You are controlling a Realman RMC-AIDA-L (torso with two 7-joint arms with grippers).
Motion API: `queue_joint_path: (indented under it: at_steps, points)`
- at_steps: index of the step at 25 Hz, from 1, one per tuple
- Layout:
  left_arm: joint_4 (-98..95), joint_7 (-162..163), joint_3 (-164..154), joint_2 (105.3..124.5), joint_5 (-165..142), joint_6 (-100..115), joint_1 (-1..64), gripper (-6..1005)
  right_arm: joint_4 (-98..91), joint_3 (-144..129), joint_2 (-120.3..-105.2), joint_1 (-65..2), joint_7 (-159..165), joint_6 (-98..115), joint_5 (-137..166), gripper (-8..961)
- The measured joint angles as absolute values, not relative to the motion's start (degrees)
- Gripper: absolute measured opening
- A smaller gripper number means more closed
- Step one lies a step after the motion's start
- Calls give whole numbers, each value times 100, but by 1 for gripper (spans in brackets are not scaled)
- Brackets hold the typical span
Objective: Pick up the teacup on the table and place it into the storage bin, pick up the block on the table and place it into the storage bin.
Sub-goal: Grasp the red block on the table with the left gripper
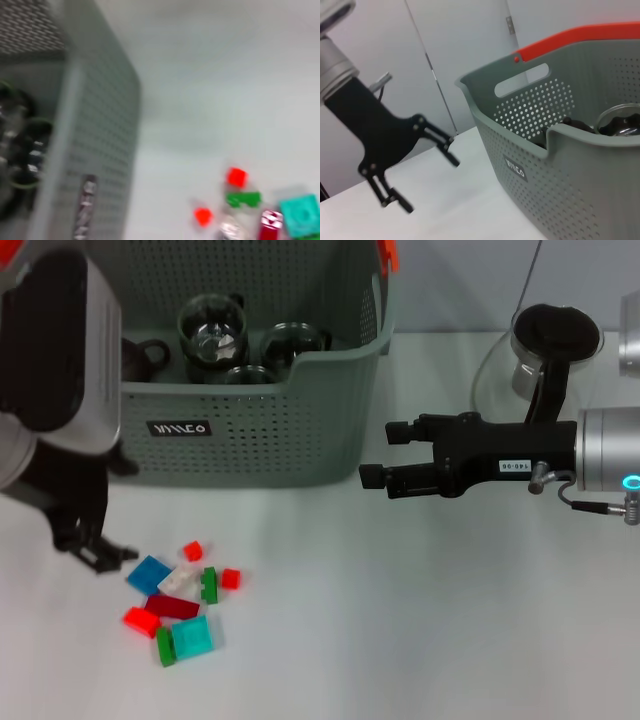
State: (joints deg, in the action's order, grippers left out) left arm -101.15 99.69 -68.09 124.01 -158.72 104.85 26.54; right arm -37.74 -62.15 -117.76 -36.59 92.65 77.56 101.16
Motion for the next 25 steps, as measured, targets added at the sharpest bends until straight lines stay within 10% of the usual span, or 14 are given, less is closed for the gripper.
queue_joint_path:
  at_steps: [25]
  points:
    - [-8182, 9285, -7419, 12397, -16373, 9930, 2609, 866, -3717, -6214, -11768, -3692, 9292, 7688, 10125, 915]
